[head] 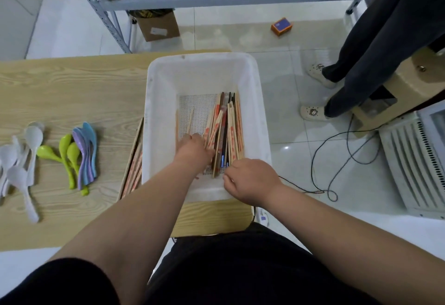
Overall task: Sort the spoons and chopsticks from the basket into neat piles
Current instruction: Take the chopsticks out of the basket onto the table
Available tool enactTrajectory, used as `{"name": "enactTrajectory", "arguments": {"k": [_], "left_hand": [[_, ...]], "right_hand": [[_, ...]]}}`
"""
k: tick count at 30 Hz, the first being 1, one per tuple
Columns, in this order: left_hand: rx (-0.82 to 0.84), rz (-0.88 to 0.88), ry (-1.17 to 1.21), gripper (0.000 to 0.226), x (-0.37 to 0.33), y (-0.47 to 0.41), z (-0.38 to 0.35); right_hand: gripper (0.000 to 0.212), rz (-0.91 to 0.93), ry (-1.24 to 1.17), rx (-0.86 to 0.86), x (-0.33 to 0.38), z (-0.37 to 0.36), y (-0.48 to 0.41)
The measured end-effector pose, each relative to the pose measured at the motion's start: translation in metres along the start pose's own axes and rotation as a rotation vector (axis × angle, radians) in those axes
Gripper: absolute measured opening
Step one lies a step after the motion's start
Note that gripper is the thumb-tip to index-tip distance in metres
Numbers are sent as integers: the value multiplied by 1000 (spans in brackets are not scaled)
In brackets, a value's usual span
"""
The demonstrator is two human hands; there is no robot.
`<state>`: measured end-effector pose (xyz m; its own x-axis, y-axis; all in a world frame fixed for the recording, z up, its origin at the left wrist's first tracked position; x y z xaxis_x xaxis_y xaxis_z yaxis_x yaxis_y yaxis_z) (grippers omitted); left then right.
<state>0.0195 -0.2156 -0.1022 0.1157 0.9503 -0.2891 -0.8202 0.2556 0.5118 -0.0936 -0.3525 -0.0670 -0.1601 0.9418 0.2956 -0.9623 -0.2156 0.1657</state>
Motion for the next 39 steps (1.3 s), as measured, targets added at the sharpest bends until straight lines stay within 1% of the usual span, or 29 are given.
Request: {"name": "enactTrajectory", "arguments": {"k": [1, 3, 5, 7, 9, 12, 14, 16, 20, 22, 25, 27, 30, 34, 36, 39], "left_hand": [[12, 26, -29, 65, -3, -6, -1], [28, 96, 22, 67, -7, -14, 0], [25, 140, 94, 56, -10, -19, -1], [37, 153, 121, 38, -13, -21, -3], [47, 154, 133, 27, -14, -21, -7], [48, 140, 101, 22, -18, -18, -10], [42, 129, 70, 19, -17, -17, -12], [20, 115, 88, 16, -14, -15, -14], [-4, 113, 205, 27, -6, -6, -11], [-15, 100, 302, 25, -2, 0, -5], [-27, 81, 570, 18, 5, 14, 8], [-45, 50, 695, 13, 9, 26, 20], [-110, -11, 825, 5, 19, 46, 45], [-255, -75, 961, 11, 54, 72, 83], [-337, -75, 933, 11, 85, 81, 98], [-410, 30, 772, 8, 143, 88, 100]], "right_hand": [[41, 12, -1, -11, 1, 1, -1], [40, 26, -7, -23, 1, 2, -1], [40, 28, -7, -53, 1, 2, -1], [43, 18, -4, -81, 1, 3, -1], [46, 17, -15, -84, 1, 4, 0], [50, 7, -35, -40, 1, 4, -1], [51, 1, -30, -24, 1, 4, -1], [49, -2, -23, -15, 1, 3, 0], [45, -12, -7, 23, 0, 2, 0], [45, -22, -13, 50, 0, 2, 0], [43, -42, -12, 105, 3, 7, 0], [42, -69, -8, 154, 5, 10, -1], [41, -135, -59, 196, 12, 9, -4], [41, -143, -125, 237, 42, 4, -13], [40, -124, -143, 241, 61, 4, -22], [43, -123, -157, 275, 89, -1, -37]]}}
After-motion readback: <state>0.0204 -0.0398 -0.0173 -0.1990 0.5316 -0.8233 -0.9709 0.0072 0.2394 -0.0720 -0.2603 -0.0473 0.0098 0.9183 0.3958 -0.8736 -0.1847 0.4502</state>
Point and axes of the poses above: each hand's wrist, its own y-axis away from the middle knuckle, its own z-axis out of the back of the hand, x = y × z, the point moved 3 cm from there along -y, towards the middle knuckle, and after that the axes turned 6 degrees about -z, right-handed, at the moved point
